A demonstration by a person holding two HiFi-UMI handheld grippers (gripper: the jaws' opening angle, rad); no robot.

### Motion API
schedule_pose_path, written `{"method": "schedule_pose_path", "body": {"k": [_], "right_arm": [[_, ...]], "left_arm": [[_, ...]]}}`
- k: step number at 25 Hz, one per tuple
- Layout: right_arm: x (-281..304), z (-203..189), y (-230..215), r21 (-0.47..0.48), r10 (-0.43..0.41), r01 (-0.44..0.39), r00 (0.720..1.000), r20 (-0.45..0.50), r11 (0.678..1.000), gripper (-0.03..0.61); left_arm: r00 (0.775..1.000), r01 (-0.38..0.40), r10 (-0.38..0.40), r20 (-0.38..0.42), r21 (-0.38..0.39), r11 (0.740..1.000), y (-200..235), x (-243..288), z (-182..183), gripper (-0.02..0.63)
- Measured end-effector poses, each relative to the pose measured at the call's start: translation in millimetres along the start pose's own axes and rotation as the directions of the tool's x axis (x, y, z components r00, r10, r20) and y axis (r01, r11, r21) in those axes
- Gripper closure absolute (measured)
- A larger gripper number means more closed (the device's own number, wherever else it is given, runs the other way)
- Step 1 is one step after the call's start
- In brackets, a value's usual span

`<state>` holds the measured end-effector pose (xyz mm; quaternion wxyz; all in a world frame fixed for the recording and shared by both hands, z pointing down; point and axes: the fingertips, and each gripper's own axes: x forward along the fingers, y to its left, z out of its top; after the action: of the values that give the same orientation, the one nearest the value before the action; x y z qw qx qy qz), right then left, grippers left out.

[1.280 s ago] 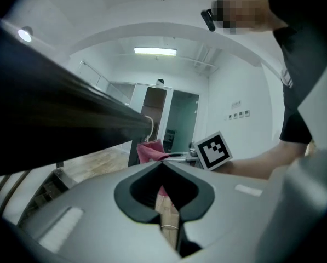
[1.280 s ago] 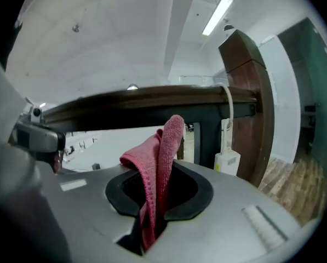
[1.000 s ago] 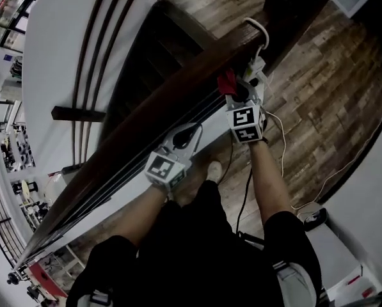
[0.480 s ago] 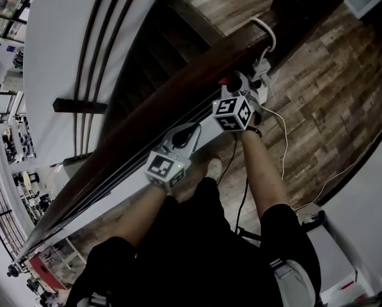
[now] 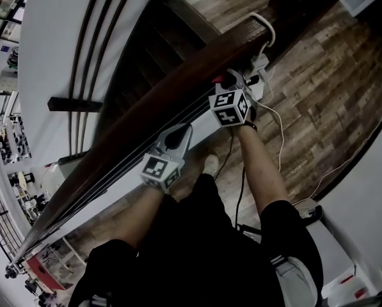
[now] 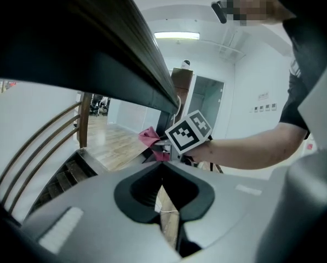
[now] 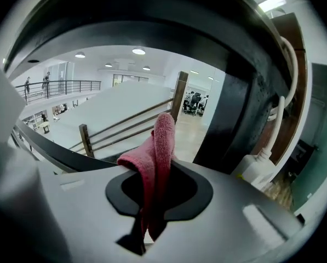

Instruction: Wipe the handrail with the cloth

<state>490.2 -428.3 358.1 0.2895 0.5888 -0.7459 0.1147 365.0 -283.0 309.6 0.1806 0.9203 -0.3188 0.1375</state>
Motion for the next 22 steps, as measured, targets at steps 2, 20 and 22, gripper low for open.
{"method": "schedule_pose_path", "body": {"k": [2, 20, 22], "right_arm": [[-2, -1, 7, 0.003, 0.024, -0.024, 1.0, -0.007, 1.0, 0.534], [-18, -5, 104, -0.127, 0.146, -0.15, 0.989, -0.037, 0.981, 0.534], [-20, -6, 113, -0.13, 0.161, -0.164, 0.986, -0.04, 0.978, 0.534]], "left_arm": [[1.0, -0.007, 0.007, 0.011, -0.01, 1.0, 5, -5, -3, 0.615], [0.995, -0.098, 0.1, 0.03, -0.062, 0.993, 28, -62, -24, 0.615], [0.993, -0.109, 0.112, 0.038, -0.067, 0.992, 29, -68, -26, 0.615]]}}
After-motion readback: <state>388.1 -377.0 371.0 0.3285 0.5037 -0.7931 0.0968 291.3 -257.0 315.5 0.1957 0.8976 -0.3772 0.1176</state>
